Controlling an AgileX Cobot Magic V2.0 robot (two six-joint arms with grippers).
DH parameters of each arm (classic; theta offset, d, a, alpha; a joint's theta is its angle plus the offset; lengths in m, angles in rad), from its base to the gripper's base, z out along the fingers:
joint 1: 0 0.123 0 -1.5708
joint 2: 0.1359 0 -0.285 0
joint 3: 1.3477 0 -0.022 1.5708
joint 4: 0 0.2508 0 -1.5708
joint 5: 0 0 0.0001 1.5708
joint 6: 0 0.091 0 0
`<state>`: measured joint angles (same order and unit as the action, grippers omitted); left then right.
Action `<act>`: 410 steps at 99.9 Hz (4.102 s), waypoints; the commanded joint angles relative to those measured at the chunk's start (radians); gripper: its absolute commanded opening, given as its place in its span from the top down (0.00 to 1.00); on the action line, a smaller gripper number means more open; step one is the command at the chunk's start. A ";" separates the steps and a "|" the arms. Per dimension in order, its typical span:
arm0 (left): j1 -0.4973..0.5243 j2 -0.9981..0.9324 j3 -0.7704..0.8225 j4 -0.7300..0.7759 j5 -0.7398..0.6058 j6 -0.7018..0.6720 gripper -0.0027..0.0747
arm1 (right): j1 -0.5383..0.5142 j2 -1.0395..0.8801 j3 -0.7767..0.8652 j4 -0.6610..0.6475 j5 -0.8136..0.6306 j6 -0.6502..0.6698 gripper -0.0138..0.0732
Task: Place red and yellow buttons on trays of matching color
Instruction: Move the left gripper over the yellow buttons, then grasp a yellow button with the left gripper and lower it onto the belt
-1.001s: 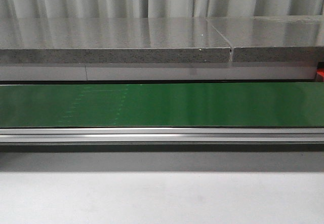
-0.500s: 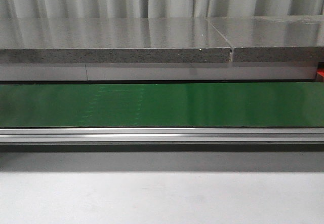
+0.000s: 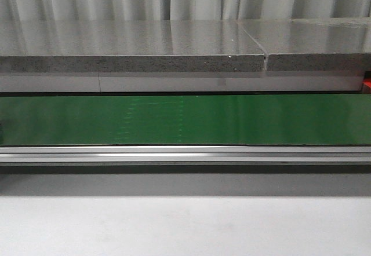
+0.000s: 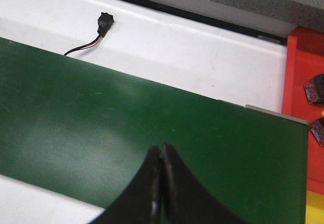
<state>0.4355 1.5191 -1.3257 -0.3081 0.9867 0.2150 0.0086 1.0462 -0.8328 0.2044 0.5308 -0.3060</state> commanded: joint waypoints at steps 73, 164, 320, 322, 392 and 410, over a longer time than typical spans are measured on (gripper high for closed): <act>0.072 0.216 0.019 0.141 -0.287 -0.107 0.10 | -0.001 -0.020 -0.025 0.000 -0.056 -0.008 0.92; 0.089 0.390 -0.119 0.131 -0.276 -0.107 0.67 | -0.001 -0.020 -0.025 0.000 -0.056 -0.008 0.92; -0.313 -0.072 0.142 0.047 -0.212 -0.073 0.99 | -0.001 -0.020 -0.025 0.000 -0.056 -0.008 0.92; -0.313 -0.072 0.144 0.051 -0.214 -0.073 0.99 | -0.001 -0.020 -0.025 0.000 -0.056 -0.008 0.92; -0.313 -0.054 0.188 0.065 -0.256 -0.073 0.99 | -0.001 -0.020 -0.025 0.000 -0.056 -0.008 0.92; -0.313 -0.015 0.188 0.067 -0.228 -0.062 0.92 | -0.001 -0.020 -0.025 0.000 -0.056 -0.008 0.92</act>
<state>0.1297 1.5226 -1.1142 -0.2296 0.7763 0.1447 0.0086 1.0462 -0.8328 0.2044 0.5308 -0.3060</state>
